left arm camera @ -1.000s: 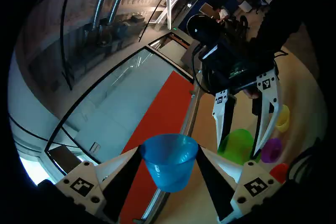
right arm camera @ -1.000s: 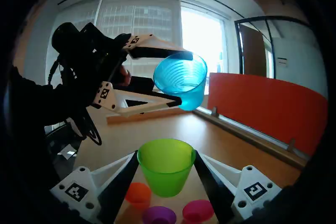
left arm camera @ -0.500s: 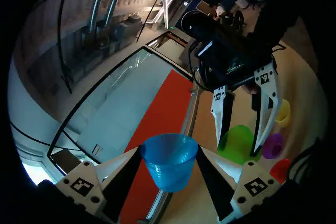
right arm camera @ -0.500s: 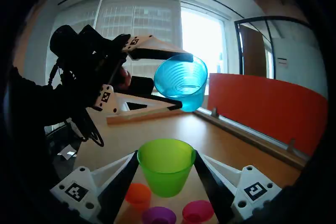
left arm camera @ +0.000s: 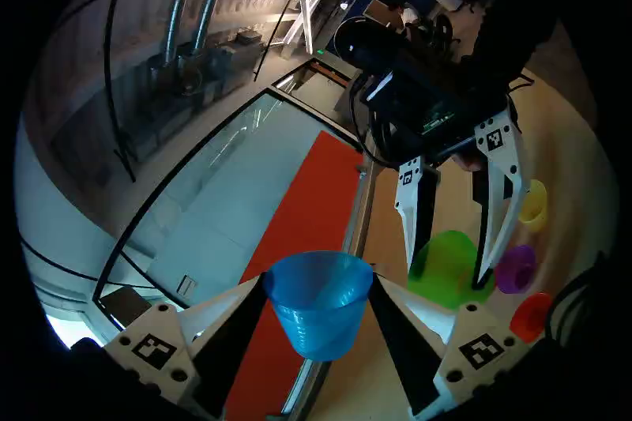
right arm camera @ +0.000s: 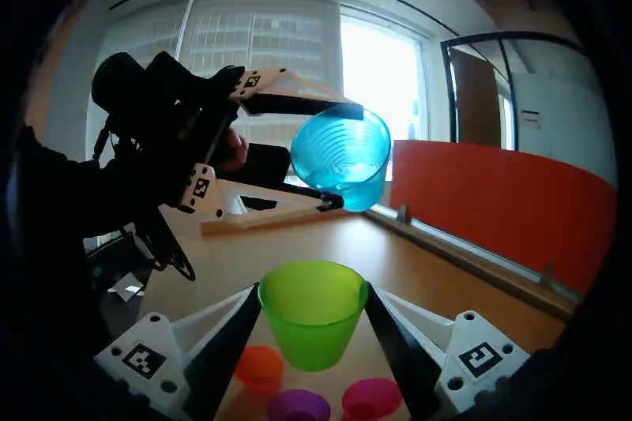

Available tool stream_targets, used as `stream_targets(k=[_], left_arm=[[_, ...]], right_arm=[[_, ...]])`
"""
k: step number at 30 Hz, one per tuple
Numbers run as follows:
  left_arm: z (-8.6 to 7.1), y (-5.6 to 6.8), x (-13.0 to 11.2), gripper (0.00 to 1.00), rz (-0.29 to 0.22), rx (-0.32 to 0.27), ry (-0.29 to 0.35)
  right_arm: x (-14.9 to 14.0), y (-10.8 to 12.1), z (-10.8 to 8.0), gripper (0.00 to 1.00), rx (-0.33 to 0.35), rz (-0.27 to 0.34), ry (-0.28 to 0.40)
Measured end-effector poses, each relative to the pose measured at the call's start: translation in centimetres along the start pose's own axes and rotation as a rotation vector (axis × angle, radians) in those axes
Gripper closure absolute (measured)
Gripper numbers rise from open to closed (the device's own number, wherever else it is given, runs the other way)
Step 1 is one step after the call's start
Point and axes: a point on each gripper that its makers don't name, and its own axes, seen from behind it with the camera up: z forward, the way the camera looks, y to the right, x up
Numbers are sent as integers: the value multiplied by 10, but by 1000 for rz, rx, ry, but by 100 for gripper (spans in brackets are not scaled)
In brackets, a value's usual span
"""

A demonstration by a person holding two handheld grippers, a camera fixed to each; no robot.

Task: Pour water

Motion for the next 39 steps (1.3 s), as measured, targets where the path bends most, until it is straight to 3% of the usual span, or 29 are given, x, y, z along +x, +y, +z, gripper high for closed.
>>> stream_targets(k=[39], left_arm=[[2,3,8,11,83,3,4]], right_arm=[[3,1,2,6,-2,-5,4]])
